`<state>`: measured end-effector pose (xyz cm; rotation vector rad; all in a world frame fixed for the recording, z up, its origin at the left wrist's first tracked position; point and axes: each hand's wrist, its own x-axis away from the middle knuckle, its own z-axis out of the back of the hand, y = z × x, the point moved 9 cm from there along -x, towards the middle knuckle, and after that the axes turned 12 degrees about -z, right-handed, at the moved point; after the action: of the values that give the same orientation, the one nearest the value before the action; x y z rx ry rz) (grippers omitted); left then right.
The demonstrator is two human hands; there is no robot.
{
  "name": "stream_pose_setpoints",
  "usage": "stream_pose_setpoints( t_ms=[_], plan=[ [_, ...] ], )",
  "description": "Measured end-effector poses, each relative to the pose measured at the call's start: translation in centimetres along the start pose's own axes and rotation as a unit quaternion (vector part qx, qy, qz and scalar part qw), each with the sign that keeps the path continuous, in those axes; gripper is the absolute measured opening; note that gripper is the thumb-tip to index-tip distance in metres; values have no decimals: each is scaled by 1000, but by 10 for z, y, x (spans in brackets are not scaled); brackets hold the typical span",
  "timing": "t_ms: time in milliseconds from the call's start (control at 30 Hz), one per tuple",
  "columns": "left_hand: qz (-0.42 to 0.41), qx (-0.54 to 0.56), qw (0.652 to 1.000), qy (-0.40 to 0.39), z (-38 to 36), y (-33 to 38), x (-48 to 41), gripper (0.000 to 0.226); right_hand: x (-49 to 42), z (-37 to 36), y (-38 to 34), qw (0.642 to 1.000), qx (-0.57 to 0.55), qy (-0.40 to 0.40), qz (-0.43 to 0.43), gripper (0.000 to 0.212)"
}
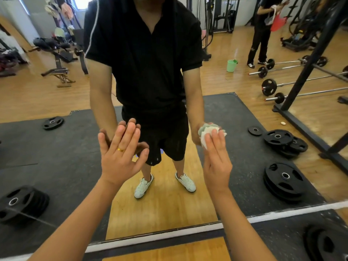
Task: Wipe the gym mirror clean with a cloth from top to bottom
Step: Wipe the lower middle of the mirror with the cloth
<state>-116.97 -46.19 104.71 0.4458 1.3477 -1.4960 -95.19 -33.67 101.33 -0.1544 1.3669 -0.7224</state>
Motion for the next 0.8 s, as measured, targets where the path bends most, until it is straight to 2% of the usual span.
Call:
stream_pose_setpoints(
  t_ms=[133,267,333,433,500,600,700,767,800],
  plan=[
    [0,4,1000,-2,0,0,1,82,-3,9,13,996,4,67,-61,33],
    [4,2,1000,-17,-1,0,3,83,18,-20,-7,969,-44,112,-214,37],
    [0,4,1000,-21,-2,0,3,83,29,-34,-25,976,-53,78,-197,39],
    [4,9,1000,-18,-2,0,4,81,27,-31,-22,996,-4,8,-83,39],
    [10,10,1000,-11,-2,-1,4,80,19,-18,-9,999,28,0,-44,38],
    [15,11,1000,-5,-2,-1,4,78,9,-8,5,994,3,40,-103,47],
    [15,11,1000,-11,-3,0,6,78,23,-24,-18,982,-30,75,-172,40],
    [14,11,1000,-15,-3,0,7,78,39,-44,-43,984,-55,41,-165,41],
    [15,9,1000,-16,-3,0,7,78,48,-53,-53,989,-58,4,-134,42]
  ],
)
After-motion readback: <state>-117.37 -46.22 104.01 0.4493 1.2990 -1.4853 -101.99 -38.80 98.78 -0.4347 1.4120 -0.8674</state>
